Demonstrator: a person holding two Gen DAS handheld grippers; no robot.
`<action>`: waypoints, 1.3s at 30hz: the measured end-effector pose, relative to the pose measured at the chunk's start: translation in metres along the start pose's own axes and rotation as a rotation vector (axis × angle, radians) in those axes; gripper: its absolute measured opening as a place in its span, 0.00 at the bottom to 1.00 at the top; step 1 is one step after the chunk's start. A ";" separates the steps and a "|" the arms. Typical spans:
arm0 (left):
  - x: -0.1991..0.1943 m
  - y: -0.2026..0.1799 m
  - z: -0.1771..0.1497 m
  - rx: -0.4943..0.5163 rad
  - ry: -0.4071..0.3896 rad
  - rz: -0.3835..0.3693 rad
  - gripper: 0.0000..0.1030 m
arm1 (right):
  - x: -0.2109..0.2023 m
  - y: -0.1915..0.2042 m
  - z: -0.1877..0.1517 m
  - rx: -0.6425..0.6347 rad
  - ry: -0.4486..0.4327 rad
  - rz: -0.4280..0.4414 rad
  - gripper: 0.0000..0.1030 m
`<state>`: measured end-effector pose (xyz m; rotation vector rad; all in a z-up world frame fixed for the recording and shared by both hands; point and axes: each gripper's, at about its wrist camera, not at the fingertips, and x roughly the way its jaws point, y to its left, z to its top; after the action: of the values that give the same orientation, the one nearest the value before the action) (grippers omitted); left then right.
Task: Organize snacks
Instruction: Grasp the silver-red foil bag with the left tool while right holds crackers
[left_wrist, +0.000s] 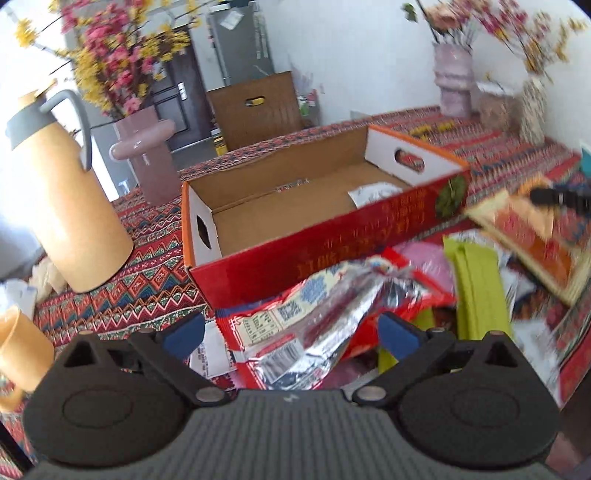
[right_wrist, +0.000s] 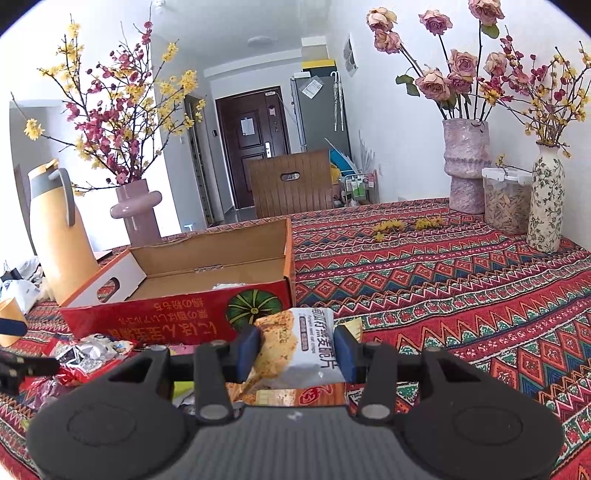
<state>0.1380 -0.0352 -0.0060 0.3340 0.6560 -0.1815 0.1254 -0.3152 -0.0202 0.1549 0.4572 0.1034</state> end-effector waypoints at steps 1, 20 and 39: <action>0.003 -0.003 -0.002 0.029 -0.003 0.013 0.99 | 0.000 0.001 0.000 0.000 0.001 -0.005 0.43; 0.015 -0.024 -0.010 0.261 -0.048 0.018 0.96 | 0.009 0.009 -0.003 0.003 0.023 -0.036 0.43; 0.038 -0.025 0.002 0.259 -0.020 0.043 0.42 | 0.010 0.002 -0.006 0.024 0.027 -0.017 0.43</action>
<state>0.1615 -0.0613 -0.0343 0.5941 0.6061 -0.2294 0.1317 -0.3107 -0.0300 0.1734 0.4868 0.0831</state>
